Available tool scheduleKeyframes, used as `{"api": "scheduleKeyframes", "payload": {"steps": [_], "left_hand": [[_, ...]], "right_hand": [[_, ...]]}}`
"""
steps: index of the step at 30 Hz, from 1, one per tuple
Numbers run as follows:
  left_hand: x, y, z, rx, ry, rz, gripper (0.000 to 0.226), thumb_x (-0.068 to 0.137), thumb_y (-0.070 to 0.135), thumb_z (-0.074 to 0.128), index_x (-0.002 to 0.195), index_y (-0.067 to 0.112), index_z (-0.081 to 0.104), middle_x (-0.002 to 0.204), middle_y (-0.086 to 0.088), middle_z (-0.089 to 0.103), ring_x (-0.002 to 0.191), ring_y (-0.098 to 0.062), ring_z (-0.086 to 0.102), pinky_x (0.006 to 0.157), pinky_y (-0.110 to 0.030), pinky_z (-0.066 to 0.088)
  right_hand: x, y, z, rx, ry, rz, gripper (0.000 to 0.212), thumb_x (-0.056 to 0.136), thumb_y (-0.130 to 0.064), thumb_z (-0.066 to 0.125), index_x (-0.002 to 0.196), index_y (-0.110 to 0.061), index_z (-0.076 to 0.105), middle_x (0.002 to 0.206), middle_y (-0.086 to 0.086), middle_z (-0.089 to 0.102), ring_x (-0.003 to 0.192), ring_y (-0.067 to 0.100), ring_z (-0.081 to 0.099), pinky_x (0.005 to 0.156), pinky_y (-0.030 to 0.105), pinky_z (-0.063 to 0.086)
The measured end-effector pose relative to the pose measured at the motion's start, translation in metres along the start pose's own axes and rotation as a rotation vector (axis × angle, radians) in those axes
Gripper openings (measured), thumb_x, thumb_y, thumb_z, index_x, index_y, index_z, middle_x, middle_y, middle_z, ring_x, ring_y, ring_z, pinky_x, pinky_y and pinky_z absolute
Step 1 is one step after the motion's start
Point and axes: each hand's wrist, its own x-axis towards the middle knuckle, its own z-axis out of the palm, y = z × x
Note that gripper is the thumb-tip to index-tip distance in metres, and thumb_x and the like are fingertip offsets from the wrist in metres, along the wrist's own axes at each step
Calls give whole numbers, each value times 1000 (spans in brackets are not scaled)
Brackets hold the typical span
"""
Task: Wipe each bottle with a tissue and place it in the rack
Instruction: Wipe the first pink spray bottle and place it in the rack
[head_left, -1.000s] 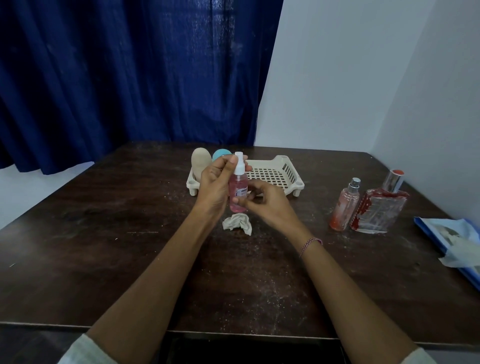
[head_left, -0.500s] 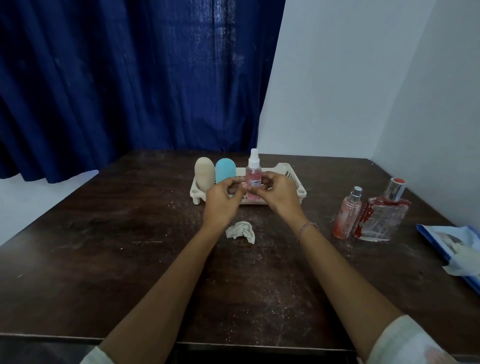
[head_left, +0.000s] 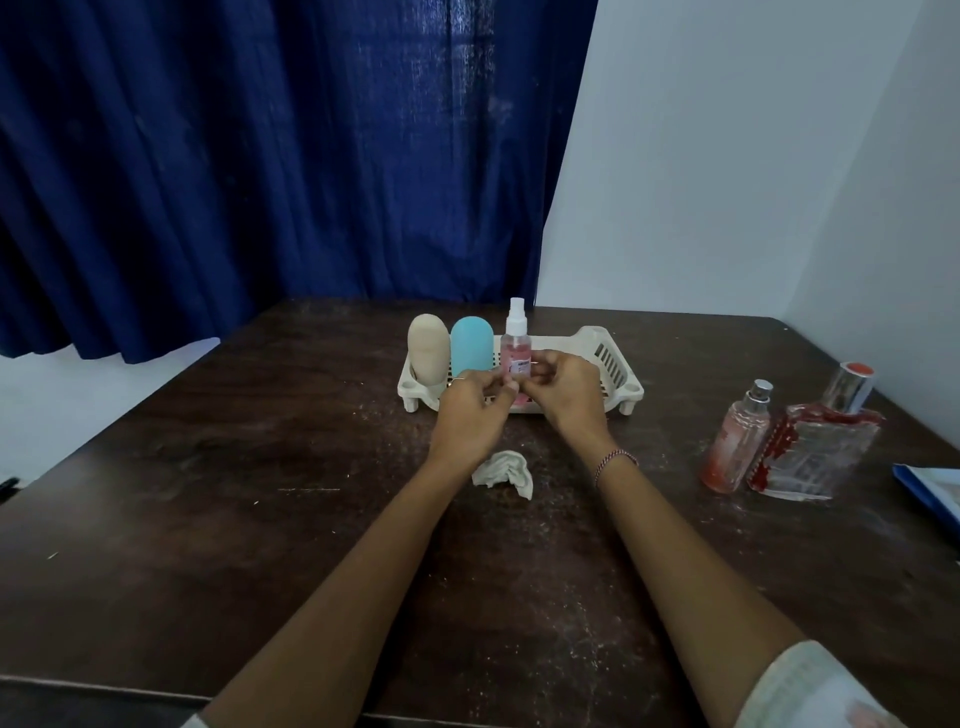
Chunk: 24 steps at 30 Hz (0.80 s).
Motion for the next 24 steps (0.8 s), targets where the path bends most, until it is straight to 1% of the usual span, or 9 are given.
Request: {"api": "scheduleKeyframes", "payload": {"steps": [4,7,9,11,13,15,18,20,24], "left_hand": [[0,-1,1,29,-14,-17,35,96,20,52,127,6,56,124,-9,60,98,-4,47,83,-13,34],[1,-2,2,54,-27,-19,34,96,20,52,126,6,58,118,-11,63,91,-4,48,75,-12,34],[1,-3,2,54,-36,-29,33,96,21,51,126,7,58,114,-11,66,83,-4,50,67,-12,37],[1,-4,3,47,-41,-39,34,97,22,50,127,7,57,115,-11,66,76,1,48,60,-5,34],[1,-4,4,32,-43,-54,35,97,21,49,128,7,56,119,-9,64,83,2,48,69,-8,36],[2,-4,4,15,-40,-74,36,97,21,49,130,7,54,122,-8,63,88,1,47,79,-13,34],[1,-4,3,2,-31,-88,37,97,21,49,131,6,52,126,-7,61,94,1,45,83,-13,33],[2,-5,3,-4,-24,-84,35,97,20,49,128,6,56,121,-8,63,91,0,46,79,-11,32],[3,-7,2,-16,-10,-74,31,97,19,50,123,6,59,113,-6,66,84,0,48,62,-1,32]], "right_hand": [[2,4,7,-54,34,-14,41,75,-22,76,112,-7,64,94,5,71,76,6,58,73,15,45],[2,8,9,-78,5,-5,39,77,-23,74,112,-8,65,95,5,71,76,6,59,69,10,41],[1,9,11,-99,-17,-18,34,79,-23,73,109,-9,66,93,6,71,79,10,63,73,15,45],[1,9,12,-107,-32,-19,33,80,-23,72,109,-9,67,93,6,71,83,14,65,79,23,50],[1,10,13,-106,-46,-21,34,80,-24,71,110,-9,66,94,6,71,86,15,65,83,27,51],[1,11,13,-110,-59,-22,34,81,-24,70,111,-7,66,96,7,71,87,15,65,83,24,49],[1,11,13,-121,-68,-28,32,82,-22,69,111,-8,66,96,7,71,87,14,64,81,20,46],[0,11,13,-112,-63,-38,31,82,-20,69,110,-8,66,96,6,71,85,13,64,80,18,46],[-1,10,15,-83,-56,-54,30,82,-18,69,110,-8,67,94,6,71,81,12,65,79,18,48]]}}
